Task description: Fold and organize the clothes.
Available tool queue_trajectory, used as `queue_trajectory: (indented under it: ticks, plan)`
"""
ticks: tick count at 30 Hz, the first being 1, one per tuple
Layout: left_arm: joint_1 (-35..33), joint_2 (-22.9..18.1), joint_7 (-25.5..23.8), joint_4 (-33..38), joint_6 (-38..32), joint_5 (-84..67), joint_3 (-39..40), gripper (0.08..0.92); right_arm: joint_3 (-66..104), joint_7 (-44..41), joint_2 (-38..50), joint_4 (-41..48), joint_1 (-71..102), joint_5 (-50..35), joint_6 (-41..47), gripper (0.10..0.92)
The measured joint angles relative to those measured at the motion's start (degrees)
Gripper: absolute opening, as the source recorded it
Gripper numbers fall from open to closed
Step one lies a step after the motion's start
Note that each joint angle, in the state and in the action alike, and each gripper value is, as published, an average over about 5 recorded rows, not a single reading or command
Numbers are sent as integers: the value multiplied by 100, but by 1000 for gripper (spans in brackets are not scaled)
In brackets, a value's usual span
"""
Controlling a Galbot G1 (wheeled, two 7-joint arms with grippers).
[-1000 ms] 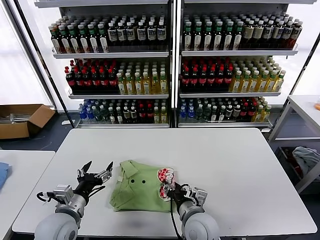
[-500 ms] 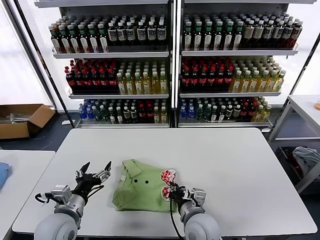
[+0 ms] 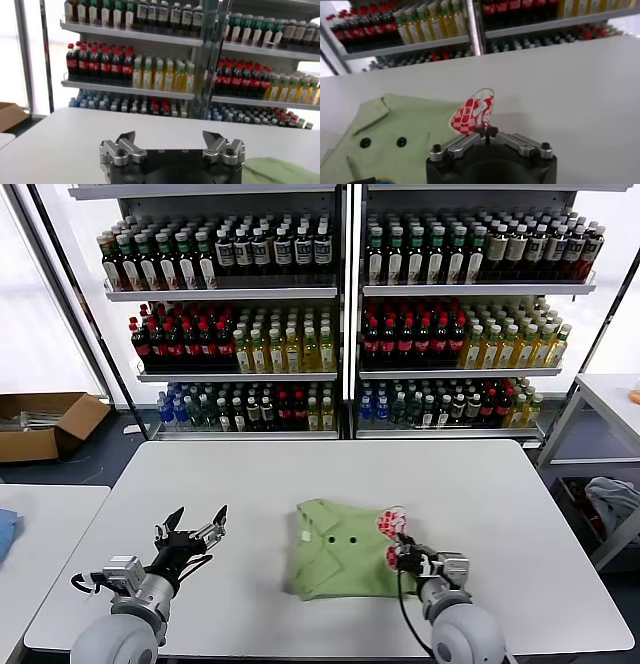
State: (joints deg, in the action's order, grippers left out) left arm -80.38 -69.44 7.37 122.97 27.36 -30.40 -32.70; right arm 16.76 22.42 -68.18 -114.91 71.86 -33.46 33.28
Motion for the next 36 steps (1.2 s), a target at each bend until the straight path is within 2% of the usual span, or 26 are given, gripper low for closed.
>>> queue_trajectory:
  ticks: [3,6,18,25,28,36]
  plan:
    - [-7,-51,-15,-13,3,37,59,823,210,-138,136,114,-11,166,-7,155]
    - [-5,-74,-24,-33,8,59,106,823,346,-260,209,176,-14,328,-9,233]
    - [-60,-118,-46,-3,15,91,174,823,487,-537,209,354,-63,918,-52,579]
    - [-32,-151,-45,86,-2,166,208,823,383,-661,76,-9,-44,1239,-231,777]
    - [-30,-171,-53,120,-8,222,228,823,157,-714,-13,-116,-98,1402,-280,815]
    - [-142,-170,-96,192,-27,282,149,823,-555,-665,-272,22,-402,1611,-274,823]
